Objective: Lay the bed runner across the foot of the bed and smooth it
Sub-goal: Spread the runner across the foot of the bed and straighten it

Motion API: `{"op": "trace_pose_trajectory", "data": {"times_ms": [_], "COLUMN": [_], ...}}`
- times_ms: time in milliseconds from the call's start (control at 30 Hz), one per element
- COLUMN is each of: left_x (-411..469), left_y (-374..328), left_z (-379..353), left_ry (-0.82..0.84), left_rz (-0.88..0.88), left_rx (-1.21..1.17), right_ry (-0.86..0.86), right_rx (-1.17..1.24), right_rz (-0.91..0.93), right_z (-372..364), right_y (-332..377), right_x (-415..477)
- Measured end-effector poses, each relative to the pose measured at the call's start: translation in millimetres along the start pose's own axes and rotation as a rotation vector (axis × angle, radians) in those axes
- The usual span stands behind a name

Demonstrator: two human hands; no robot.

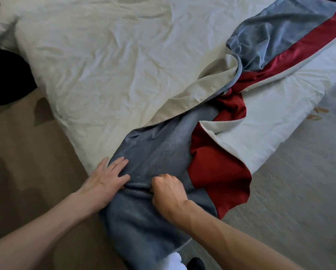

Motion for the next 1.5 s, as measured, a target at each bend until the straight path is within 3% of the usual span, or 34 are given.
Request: {"op": "trace_pose_trajectory", "data": {"times_ms": [167,400,733,900,1133,1500], "left_x": [-20,-12,88,141,235,354], "left_y": [38,6,-66,-94,-128,-150], "left_z": [-12,9,75,115,149,136], "left_ry": [0.101,-0.048,-0.134,-0.187,-0.276,-0.157], "left_rz": [0.17,0.277,0.277,0.233,0.3,0.518], "left_rx": [0.003,-0.291,-0.346,-0.37,-0.422,-0.487], "right_ry": [0.005,-0.088,-0.194,-0.153,-0.157,-0.031], "right_rx": [0.065,0.06,-0.255,-0.29,-0.336,-0.445], "right_rz": [0.057,0.159,0.169,0.114,0.116,0.241], "right_z": [-17,23,132,170,223,285], "right_y": [32,12,-94,-149,-222,-338], "right_x": [23,42,31,13,20,114]}}
Point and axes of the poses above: each hand's wrist, its own x-axis towards the middle knuckle, its own z-axis out of the back of the hand, y = z × x, the point moved 3 cm from there along x, towards the middle knuckle, and after that the axes turned 12 degrees about z, right-handed, at the moved point
